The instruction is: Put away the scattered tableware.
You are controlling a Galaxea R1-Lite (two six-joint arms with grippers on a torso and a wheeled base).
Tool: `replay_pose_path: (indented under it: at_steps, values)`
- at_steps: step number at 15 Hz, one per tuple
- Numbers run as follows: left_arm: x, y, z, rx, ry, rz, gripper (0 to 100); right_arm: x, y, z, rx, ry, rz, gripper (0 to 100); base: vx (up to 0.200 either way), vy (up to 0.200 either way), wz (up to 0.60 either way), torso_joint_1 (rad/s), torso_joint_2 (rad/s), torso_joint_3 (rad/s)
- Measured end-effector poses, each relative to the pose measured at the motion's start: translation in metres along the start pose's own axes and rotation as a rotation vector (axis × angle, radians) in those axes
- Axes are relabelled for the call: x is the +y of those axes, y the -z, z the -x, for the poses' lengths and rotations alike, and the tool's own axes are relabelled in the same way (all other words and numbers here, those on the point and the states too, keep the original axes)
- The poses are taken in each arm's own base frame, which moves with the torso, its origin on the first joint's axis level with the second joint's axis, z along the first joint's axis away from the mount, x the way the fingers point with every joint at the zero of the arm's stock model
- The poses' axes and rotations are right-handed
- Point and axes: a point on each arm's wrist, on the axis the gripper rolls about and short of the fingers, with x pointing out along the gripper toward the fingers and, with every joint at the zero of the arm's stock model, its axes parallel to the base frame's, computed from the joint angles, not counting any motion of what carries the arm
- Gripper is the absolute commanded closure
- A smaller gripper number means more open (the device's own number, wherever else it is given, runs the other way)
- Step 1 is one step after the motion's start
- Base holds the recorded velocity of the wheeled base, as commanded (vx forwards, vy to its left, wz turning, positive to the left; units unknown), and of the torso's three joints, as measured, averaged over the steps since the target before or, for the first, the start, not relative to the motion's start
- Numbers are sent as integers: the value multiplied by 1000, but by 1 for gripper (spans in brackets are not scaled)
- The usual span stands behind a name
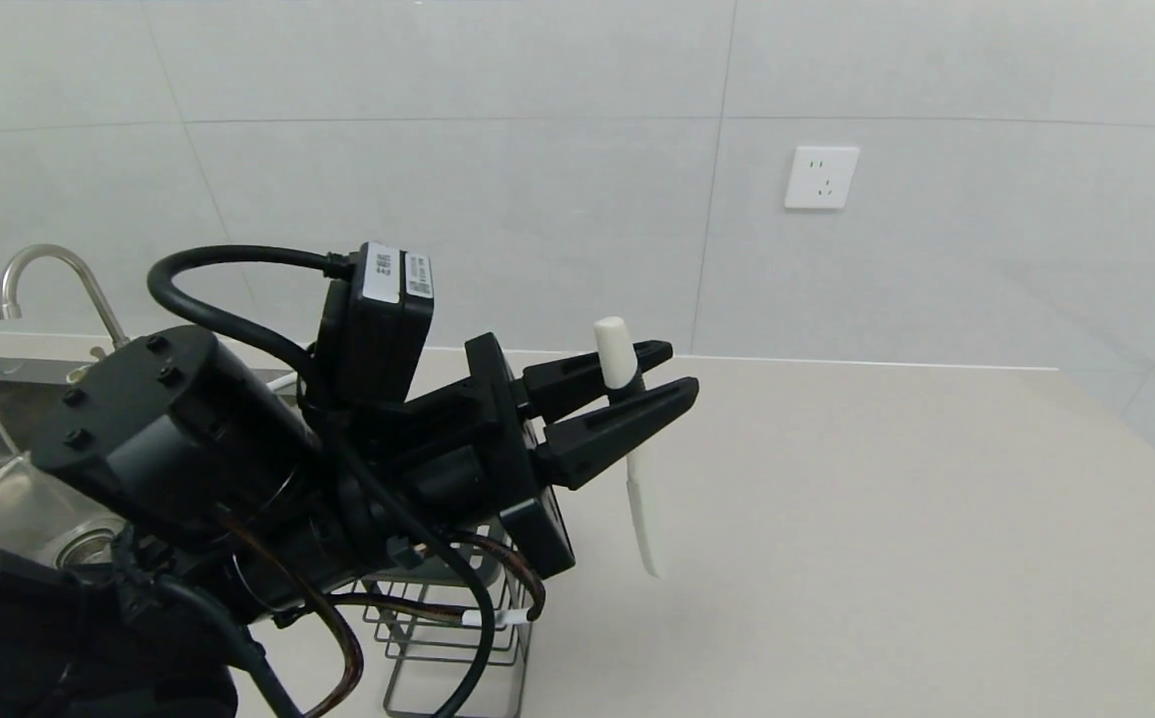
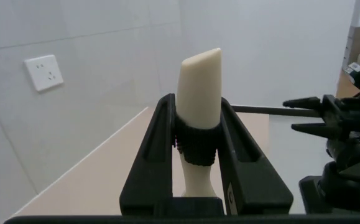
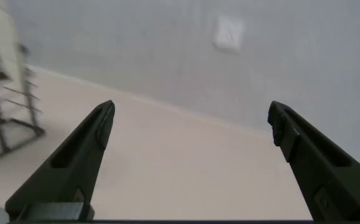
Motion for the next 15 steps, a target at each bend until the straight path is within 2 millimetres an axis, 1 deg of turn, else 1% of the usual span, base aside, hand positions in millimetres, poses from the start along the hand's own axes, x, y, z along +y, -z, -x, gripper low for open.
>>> replay_pose_path:
  at_steps: [3, 4, 9, 15]
  values:
    - [6, -6, 5, -14, -27, -39, 100, -1, 9, 1, 76, 80, -96, 0, 0, 0, 0, 0, 0, 0]
    - [8, -8, 7, -20, -36, -48, 100, -1, 9, 1, 75, 99, -117, 0, 0, 0, 0, 0, 0, 0]
    - [17, -22, 20, -54, -87, -111, 100, -1, 8, 2, 69, 108, -126, 0, 0, 0, 0, 0, 0, 0]
    - [16, -37, 39, -69, -125, -140, 100, -1, 8, 2, 68, 108, -126, 0, 0, 0, 0, 0, 0, 0]
